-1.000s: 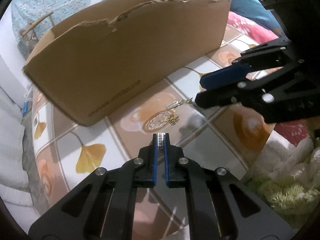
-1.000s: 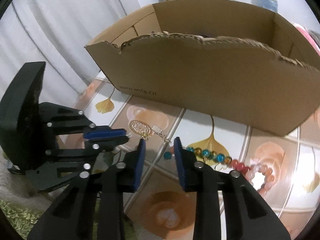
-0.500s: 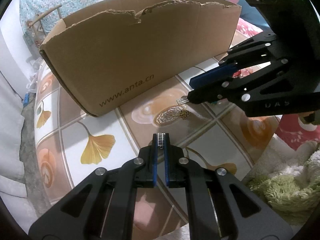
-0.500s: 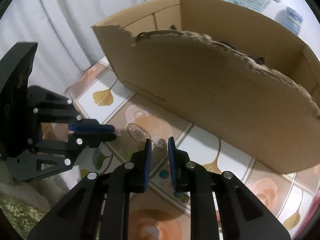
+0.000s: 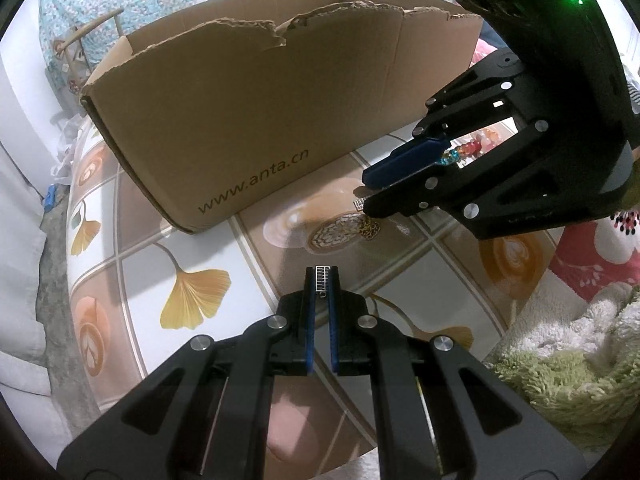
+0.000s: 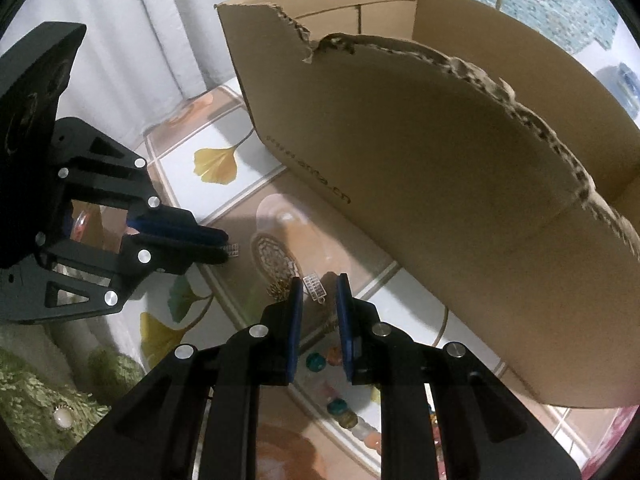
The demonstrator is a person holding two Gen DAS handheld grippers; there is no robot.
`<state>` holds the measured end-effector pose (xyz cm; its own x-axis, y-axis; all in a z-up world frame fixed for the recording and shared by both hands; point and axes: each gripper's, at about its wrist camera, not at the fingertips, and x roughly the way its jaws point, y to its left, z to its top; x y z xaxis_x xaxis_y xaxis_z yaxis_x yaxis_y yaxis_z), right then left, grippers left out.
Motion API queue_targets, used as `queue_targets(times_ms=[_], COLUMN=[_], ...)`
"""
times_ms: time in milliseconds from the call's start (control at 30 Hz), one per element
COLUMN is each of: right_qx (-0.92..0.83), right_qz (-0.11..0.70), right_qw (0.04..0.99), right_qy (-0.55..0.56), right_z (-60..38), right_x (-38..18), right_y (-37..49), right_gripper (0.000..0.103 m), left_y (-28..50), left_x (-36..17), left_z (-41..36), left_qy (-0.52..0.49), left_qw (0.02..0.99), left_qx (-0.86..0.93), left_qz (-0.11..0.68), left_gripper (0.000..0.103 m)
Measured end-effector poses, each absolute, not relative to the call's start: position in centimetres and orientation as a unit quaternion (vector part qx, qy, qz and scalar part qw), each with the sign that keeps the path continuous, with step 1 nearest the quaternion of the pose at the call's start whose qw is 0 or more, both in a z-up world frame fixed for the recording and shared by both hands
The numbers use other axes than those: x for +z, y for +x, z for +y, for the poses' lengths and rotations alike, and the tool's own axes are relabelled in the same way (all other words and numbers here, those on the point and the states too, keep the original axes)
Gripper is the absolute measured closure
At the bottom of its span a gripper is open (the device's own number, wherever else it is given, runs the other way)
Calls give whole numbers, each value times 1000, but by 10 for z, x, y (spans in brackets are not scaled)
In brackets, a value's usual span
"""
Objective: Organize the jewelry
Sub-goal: 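Lift the rectangular charm off the table with the left tool, then carry the charm over the box and open the left tool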
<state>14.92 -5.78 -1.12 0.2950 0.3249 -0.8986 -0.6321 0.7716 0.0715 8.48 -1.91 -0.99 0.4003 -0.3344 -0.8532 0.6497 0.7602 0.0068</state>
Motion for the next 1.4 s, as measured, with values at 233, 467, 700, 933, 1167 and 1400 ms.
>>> queue_targets(times_ms=[233,467,700,933,1167,1400], right_qx=[309,302,296,288,272,258], right_qz=[519,523,519,501,479,451], right_qw=[784,790,797,813,834,855], right_qy=[-141,-110,-88,-69,-33,8], right_z=[-53,-59,-66,-77,-92,-110], right_x=[-12,-11,-9,7,31,60], right_y=[155,157,152,145,143,140], right_gripper=[93,96,100,100,100,100], left_y=[84,84,84,84,83,79], left_x=[-10,-11,-11,-10,-11,3], left_z=[-20,-22,-23,-24,-23,-17], left_qy=[172,172,171,168,162,147], left_qw=[819,820,820,822,828,842], left_qx=[-299,-298,-297,-296,-292,-290], left_qz=[458,458,458,456,451,430], left_gripper=[98,98,98,98,98,98])
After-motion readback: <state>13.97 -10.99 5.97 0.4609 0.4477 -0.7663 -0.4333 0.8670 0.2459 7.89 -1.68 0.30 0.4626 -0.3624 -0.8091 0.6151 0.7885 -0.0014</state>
